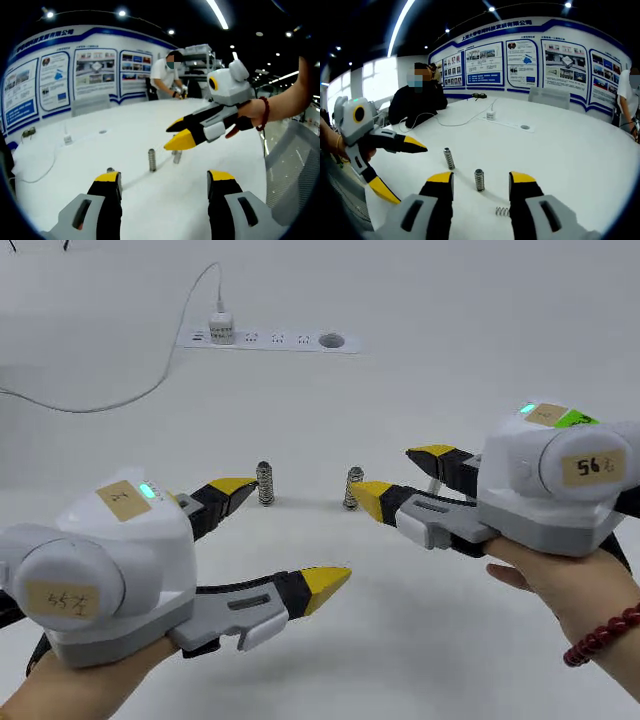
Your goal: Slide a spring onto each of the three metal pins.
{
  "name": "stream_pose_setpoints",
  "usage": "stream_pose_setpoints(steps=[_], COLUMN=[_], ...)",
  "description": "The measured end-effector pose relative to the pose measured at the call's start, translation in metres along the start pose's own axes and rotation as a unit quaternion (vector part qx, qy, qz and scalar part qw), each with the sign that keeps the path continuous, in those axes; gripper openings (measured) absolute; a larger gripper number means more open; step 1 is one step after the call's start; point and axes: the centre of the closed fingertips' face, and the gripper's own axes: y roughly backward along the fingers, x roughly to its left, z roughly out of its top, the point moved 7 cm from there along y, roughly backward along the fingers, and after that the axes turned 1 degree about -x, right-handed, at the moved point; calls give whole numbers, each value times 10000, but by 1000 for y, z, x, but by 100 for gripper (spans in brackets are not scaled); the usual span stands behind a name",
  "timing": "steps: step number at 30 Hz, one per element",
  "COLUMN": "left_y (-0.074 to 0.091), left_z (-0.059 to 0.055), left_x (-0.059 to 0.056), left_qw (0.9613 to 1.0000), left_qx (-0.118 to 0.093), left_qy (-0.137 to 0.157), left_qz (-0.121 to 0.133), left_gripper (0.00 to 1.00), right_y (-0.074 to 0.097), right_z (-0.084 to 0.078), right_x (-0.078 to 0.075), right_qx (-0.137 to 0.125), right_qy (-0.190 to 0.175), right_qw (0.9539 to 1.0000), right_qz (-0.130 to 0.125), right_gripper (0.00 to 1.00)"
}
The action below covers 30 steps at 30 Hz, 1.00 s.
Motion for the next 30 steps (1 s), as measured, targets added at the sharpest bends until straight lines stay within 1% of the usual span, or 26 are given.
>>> stream_pose_setpoints(steps=[2,4,6,8,11,14,16,18,19,21,22,25,27,30], left_y=[-5,-11,-16,-21,-28,-37,-43,-47,-50,-56,-58,-67,-74,-81], left_z=[0,-1,0,1,0,-3,-4,-3,-3,-3,-3,-2,-3,-4], left_x=[-2,-5,-8,-12,-16,-20,-22,-24,-25,-27,-27,-28,-28,-29], left_qw=[10000,9999,9998,9995,9990,9980,9976,9975,9973,9966,9965,9963,9956,9957], left_qx=[11,61,71,116,196,332,382,346,361,410,408,418,470,475], left_qy=[-31,-49,-66,-148,-203,-354,-385,-383,-386,-488,-483,-492,-575,-511], left_qz=[-32,-121,-191,-252,-346,-412,-434,-488,-505,-531,-540,-566,-573,-608], left_gripper=[67,64,62,60,57,54,53,51,50,49,48,46,44,42], right_y=[7,15,21,28,37,45,49,53,56,61,62,68,71,75], right_z=[1,1,0,0,-1,-3,-4,-6,-8,-10,-10,-14,-16,-20], right_x=[-4,-8,-9,-11,-16,-19,-20,-20,-20,-20,-20,-19,-19,-19], right_qx=[-63,-45,-69,-92,-103,-161,-180,-186,-190,-227,-232,-201,-180,-169], right_qy=[-110,-215,-236,-253,-316,-404,-392,-406,-441,-471,-479,-468,-507,-564], right_qw=[9999,9997,9996,9994,9991,9987,9987,9987,9986,9984,9984,9986,9985,9982], right_qz=[-71,-140,-152,-198,-257,-283,-261,-242,-220,-204,-190,-142,-97,-64], right_gripper=[47,47,47,47,48,49,49,50,50,51,51,52,52,53])
